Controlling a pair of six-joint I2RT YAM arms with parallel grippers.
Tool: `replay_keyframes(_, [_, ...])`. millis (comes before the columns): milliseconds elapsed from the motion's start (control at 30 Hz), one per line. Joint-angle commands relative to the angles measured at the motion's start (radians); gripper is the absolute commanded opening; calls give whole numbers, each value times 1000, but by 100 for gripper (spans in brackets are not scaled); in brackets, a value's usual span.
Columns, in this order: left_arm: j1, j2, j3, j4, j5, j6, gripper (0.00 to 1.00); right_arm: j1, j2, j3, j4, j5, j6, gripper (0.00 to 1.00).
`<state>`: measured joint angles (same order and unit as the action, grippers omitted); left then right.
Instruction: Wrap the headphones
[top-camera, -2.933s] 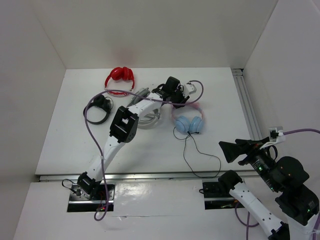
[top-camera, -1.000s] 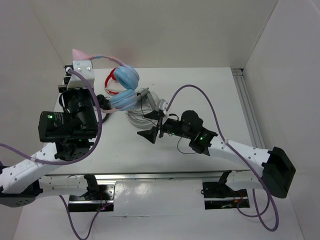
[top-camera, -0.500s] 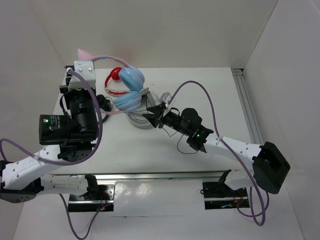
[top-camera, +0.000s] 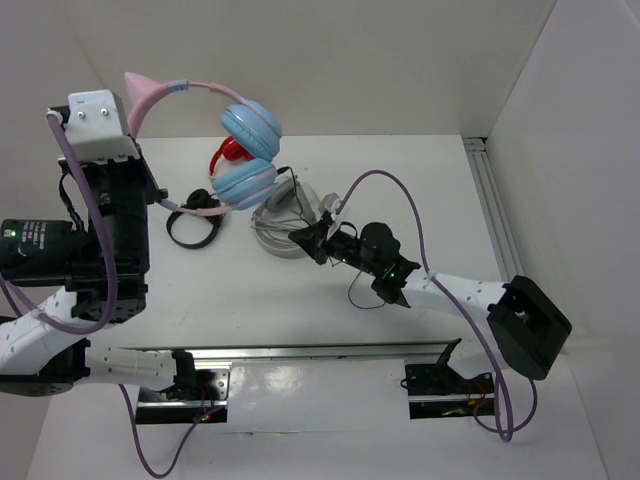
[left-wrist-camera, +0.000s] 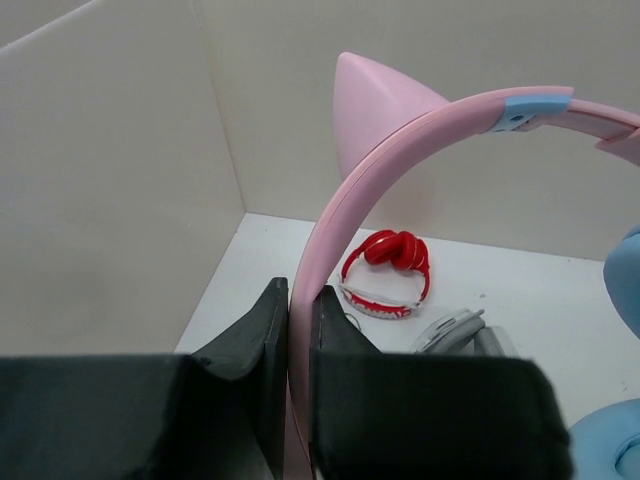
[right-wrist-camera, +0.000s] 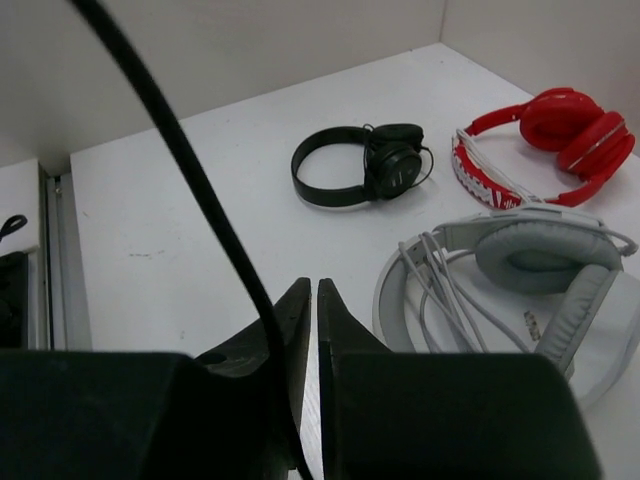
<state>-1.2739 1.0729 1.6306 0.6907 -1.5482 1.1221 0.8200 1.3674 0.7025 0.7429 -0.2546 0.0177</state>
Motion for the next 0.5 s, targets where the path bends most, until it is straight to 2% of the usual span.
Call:
replay_keyframes(0, [-5, 27, 124, -12, -23, -51, 0, -4, 13, -47, 105, -5, 18, 15])
replay_keyframes(133, [-5, 59, 254, -164, 0, -137, 0, -4, -27, -153, 127, 15, 37, 31])
replay_keyframes(300, [-5, 93, 325, -171, 29, -122, 0, -13, -83, -251, 157, 46, 59, 32])
replay_keyframes(333, [-5, 93, 325, -171, 30, -131, 0, -13, -93, -282, 158, 63, 70, 27])
replay_keyframes(433, [-5, 84, 305, -253, 48, -195, 0, -13, -152, -314, 136, 98, 90, 2])
replay_keyframes(467, [-5, 72, 287, -275, 48, -212, 0, -13, -175, -314, 115, 136, 90, 0])
